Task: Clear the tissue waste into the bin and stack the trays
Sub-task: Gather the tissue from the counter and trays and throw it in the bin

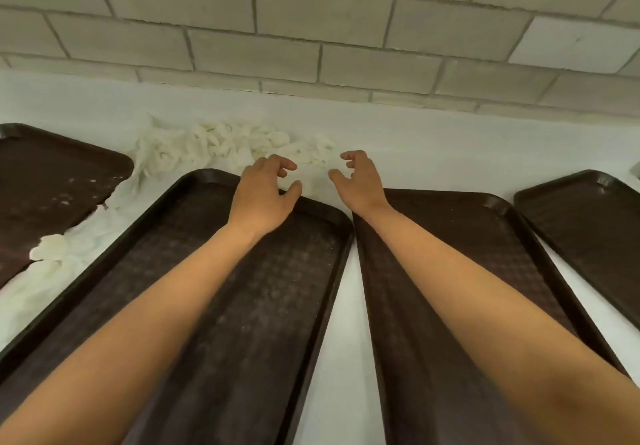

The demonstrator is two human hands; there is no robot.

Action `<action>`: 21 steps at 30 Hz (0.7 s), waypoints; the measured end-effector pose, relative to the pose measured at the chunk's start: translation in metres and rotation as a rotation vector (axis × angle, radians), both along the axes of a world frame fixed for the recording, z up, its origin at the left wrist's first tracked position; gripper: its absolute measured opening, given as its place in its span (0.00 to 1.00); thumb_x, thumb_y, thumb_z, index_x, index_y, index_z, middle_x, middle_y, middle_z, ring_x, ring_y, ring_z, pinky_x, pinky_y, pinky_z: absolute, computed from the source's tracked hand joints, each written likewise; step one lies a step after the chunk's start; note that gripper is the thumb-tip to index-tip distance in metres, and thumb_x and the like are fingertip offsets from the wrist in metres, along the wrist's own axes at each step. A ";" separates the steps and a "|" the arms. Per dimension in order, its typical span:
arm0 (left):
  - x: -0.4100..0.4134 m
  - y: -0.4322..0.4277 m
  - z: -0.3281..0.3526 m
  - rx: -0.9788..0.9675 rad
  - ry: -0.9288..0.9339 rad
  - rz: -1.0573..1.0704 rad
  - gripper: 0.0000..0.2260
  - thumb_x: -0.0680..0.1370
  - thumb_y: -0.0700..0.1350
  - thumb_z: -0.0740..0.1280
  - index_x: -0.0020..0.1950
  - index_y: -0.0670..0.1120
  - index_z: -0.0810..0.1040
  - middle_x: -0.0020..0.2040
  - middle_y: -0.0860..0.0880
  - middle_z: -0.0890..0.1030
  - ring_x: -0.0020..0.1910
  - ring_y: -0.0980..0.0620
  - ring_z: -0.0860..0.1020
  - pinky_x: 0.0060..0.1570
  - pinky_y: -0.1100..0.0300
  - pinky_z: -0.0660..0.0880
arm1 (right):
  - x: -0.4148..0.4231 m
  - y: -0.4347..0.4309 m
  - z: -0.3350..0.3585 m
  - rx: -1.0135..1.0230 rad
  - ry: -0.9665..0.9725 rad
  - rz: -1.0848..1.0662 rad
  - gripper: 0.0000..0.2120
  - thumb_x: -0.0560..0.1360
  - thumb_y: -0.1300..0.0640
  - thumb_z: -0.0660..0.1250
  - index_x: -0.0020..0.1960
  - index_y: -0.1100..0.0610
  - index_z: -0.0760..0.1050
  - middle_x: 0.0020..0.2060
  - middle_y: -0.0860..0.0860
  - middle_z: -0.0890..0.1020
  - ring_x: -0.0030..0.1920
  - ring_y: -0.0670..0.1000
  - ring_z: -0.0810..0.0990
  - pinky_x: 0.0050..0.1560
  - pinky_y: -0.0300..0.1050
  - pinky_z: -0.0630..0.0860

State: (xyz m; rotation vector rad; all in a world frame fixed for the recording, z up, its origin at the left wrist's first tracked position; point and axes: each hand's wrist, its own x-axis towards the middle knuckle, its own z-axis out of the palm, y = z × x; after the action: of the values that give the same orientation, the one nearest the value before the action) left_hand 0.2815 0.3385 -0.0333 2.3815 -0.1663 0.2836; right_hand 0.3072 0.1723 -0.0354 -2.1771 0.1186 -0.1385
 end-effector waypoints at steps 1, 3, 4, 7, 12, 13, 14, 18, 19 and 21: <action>0.006 0.003 -0.002 0.006 -0.006 -0.002 0.13 0.75 0.49 0.66 0.59 0.51 0.74 0.54 0.51 0.76 0.55 0.49 0.74 0.51 0.56 0.73 | 0.011 0.004 -0.003 -0.049 0.004 0.002 0.21 0.76 0.54 0.64 0.67 0.56 0.65 0.64 0.55 0.71 0.65 0.53 0.69 0.62 0.44 0.68; 0.018 0.008 -0.007 0.022 -0.016 -0.017 0.13 0.75 0.49 0.66 0.60 0.50 0.74 0.55 0.50 0.75 0.56 0.49 0.73 0.52 0.56 0.73 | 0.031 0.010 -0.006 -0.170 -0.004 0.013 0.22 0.75 0.53 0.65 0.68 0.54 0.65 0.64 0.56 0.71 0.65 0.56 0.69 0.64 0.49 0.67; 0.024 0.011 -0.009 0.028 -0.020 -0.028 0.14 0.75 0.49 0.66 0.60 0.50 0.74 0.56 0.50 0.75 0.56 0.49 0.73 0.53 0.55 0.73 | 0.041 0.012 -0.007 -0.229 -0.008 0.023 0.22 0.76 0.52 0.64 0.68 0.54 0.65 0.65 0.56 0.70 0.65 0.57 0.68 0.63 0.50 0.67; 0.039 0.016 -0.015 0.024 -0.047 -0.049 0.14 0.75 0.49 0.66 0.59 0.49 0.74 0.56 0.49 0.75 0.56 0.49 0.73 0.56 0.51 0.74 | 0.064 0.017 -0.012 -0.405 -0.018 0.066 0.22 0.77 0.48 0.63 0.68 0.50 0.65 0.67 0.54 0.68 0.67 0.57 0.65 0.62 0.52 0.67; 0.053 0.017 -0.022 0.001 -0.059 -0.060 0.14 0.74 0.49 0.66 0.58 0.48 0.75 0.54 0.50 0.75 0.55 0.49 0.73 0.55 0.51 0.74 | 0.091 0.020 -0.023 -0.571 0.020 0.154 0.24 0.75 0.40 0.61 0.69 0.43 0.64 0.69 0.52 0.64 0.69 0.57 0.62 0.63 0.55 0.65; 0.054 0.016 -0.024 -0.002 -0.060 -0.065 0.14 0.74 0.48 0.66 0.58 0.48 0.75 0.54 0.49 0.75 0.55 0.49 0.73 0.55 0.51 0.74 | 0.094 0.021 -0.027 -0.585 0.034 0.172 0.24 0.75 0.39 0.61 0.69 0.42 0.64 0.69 0.52 0.64 0.68 0.57 0.62 0.63 0.55 0.65; 0.055 0.016 -0.025 -0.006 -0.058 -0.069 0.13 0.74 0.48 0.66 0.58 0.48 0.75 0.54 0.50 0.75 0.55 0.49 0.73 0.55 0.51 0.74 | 0.096 0.023 -0.030 -0.600 0.050 0.184 0.24 0.75 0.38 0.61 0.69 0.42 0.64 0.68 0.52 0.64 0.68 0.56 0.62 0.63 0.55 0.65; 0.057 0.014 -0.031 -0.008 -0.043 -0.084 0.14 0.74 0.48 0.66 0.58 0.48 0.75 0.54 0.50 0.75 0.55 0.49 0.73 0.54 0.52 0.75 | 0.100 0.028 -0.041 -0.659 0.056 0.169 0.20 0.76 0.39 0.59 0.65 0.45 0.69 0.64 0.53 0.67 0.65 0.56 0.64 0.62 0.52 0.63; 0.058 0.015 -0.033 -0.009 -0.040 -0.083 0.14 0.74 0.48 0.66 0.59 0.49 0.75 0.54 0.50 0.75 0.55 0.49 0.73 0.54 0.51 0.75 | 0.101 0.030 -0.043 -0.645 0.031 0.154 0.18 0.77 0.41 0.59 0.63 0.47 0.70 0.62 0.54 0.68 0.63 0.56 0.65 0.61 0.52 0.63; 0.058 0.015 -0.034 -0.017 -0.044 -0.080 0.14 0.74 0.48 0.66 0.58 0.48 0.75 0.55 0.50 0.75 0.55 0.50 0.73 0.54 0.51 0.75 | 0.101 0.032 -0.048 -0.606 -0.028 0.140 0.15 0.78 0.46 0.59 0.61 0.52 0.72 0.59 0.55 0.70 0.60 0.57 0.66 0.58 0.50 0.65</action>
State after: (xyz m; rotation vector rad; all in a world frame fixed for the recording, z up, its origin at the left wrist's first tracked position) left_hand 0.3399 0.3535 -0.0676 2.3468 -0.2781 0.2979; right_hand 0.4082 0.2042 -0.0832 -2.7761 -0.1081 -0.1364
